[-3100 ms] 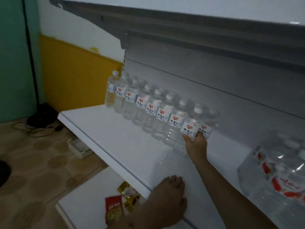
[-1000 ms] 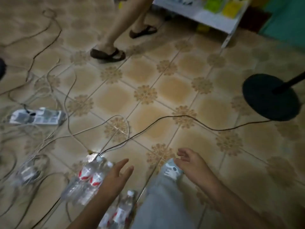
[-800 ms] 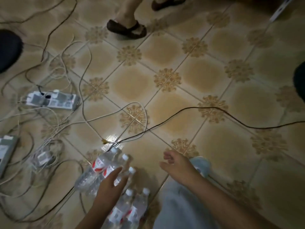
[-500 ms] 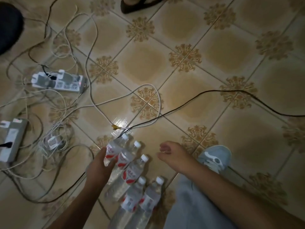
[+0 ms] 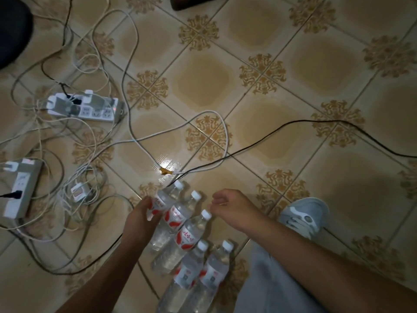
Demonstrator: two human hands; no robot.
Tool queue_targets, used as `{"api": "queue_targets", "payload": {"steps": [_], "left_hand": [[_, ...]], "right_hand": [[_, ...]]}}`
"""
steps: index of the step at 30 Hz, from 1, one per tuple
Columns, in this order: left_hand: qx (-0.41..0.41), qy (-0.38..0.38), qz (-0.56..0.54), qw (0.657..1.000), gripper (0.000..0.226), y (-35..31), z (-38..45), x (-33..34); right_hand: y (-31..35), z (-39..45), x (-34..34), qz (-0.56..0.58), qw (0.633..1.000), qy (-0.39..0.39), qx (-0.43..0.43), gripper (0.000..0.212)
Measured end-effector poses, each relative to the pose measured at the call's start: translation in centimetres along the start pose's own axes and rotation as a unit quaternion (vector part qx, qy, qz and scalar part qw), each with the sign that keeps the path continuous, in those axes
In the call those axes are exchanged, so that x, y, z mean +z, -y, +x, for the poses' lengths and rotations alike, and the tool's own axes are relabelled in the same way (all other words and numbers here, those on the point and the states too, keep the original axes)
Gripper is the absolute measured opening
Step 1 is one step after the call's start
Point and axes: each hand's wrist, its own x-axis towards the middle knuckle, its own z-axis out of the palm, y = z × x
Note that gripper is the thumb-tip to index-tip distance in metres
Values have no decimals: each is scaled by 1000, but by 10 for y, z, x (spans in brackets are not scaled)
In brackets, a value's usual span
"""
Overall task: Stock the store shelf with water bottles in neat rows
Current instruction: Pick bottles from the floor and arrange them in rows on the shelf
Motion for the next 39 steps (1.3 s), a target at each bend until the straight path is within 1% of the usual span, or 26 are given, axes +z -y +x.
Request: {"api": "queue_targets", "payload": {"steps": [1, 4, 6, 9, 12, 13, 15, 16, 18, 19, 21, 23, 25, 27, 29, 30, 33, 35, 37, 39], "left_hand": [[-3, -6, 1, 1000, 38, 2, -1, -2], [-21, -29, 13, 999, 53, 7, -2, -12], [-40, -42, 15, 998, 55, 11, 4, -16], [-76, -43, 30, 996, 61, 24, 14, -19], [-79, -45, 42, 995, 62, 38, 24, -21], [-79, -47, 41, 995, 61, 41, 26, -21], [-74, -52, 28, 996, 60, 46, 26, -20], [-71, -53, 15, 996, 60, 48, 25, -20], [-64, -53, -14, 996, 59, 53, 23, -17], [-64, -51, -26, 996, 58, 55, 20, -17], [-65, -46, -34, 996, 57, 60, 15, -16], [-77, -45, -37, 995, 56, 65, 13, -18], [-81, -45, -41, 995, 52, 68, 15, -20], [-80, -38, -38, 995, 49, 72, 19, -22], [-87, -19, -40, 995, 46, 74, 23, -23], [-90, -10, -41, 995, 46, 76, 24, -21], [-82, 14, -62, 995, 45, 70, 23, -17], [-70, 18, -68, 995, 47, 56, 21, -18], [-29, 17, -73, 997, 50, 40, 18, -22], [9, 16, -86, 996, 60, 17, 13, -28]], "right_hand": [[4, 4, 8, -4, 1000, 7, 3, 37], [17, 26, 35, -10, 999, 39, 6, 44], [26, 41, 51, -30, 998, 47, 0, 41], [31, 61, 75, -20, 998, 55, 19, 42], [31, 75, 100, -11, 997, 62, 40, 34], [31, 78, 107, -5, 997, 61, 50, 40], [35, 82, 119, 19, 995, 40, 89, 46], [38, 84, 125, 26, 994, 16, 103, 50], [44, 90, 138, 21, 993, -19, 115, 59], [49, 92, 145, 17, 993, -18, 113, 61], [55, 101, 159, 0, 994, -1, 108, 56], [58, 115, 173, -43, 993, 3, 107, 54], [57, 131, 183, -62, 992, -20, 110, 57], [55, 142, 191, -47, 991, -54, 116, 59], [51, 147, 195, -32, 987, -103, 122, 66], [49, 147, 196, -25, 986, -113, 120, 69], [49, 143, 196, 37, 985, -112, 123, 76], [52, 136, 185, 53, 986, -126, 100, 73], [60, 123, 166, 52, 985, -146, 81, 72], [71, 104, 139, 47, 982, -176, 53, 70]]}}
